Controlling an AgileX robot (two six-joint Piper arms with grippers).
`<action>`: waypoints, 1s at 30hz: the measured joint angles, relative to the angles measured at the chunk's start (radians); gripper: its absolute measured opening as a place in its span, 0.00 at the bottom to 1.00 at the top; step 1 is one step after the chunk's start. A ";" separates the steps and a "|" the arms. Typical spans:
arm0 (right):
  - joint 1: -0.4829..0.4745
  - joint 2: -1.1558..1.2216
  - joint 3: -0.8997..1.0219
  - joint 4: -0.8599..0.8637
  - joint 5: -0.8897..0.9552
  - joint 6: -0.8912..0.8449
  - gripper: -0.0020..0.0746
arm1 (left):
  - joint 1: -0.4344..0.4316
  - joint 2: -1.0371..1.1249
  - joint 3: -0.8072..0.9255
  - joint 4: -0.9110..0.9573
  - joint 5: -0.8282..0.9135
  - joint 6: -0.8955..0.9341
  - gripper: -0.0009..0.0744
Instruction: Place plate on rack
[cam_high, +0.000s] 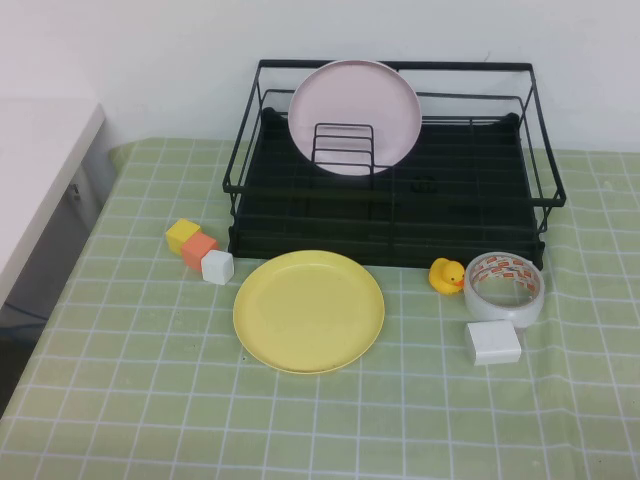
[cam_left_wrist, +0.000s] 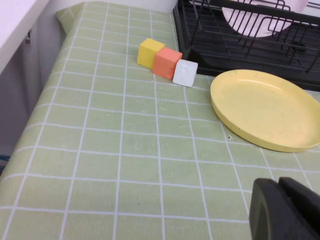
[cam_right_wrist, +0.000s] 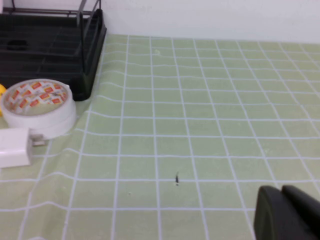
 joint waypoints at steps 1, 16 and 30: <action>0.000 0.000 0.000 0.000 0.000 0.000 0.04 | 0.000 0.000 0.000 0.000 0.000 0.000 0.01; 0.000 0.000 -0.002 0.016 0.000 0.000 0.04 | -0.004 0.000 0.007 -0.256 -0.189 -0.118 0.01; 0.000 0.000 0.004 0.684 -0.057 0.192 0.04 | -0.004 0.000 0.007 -0.822 -0.528 -0.180 0.01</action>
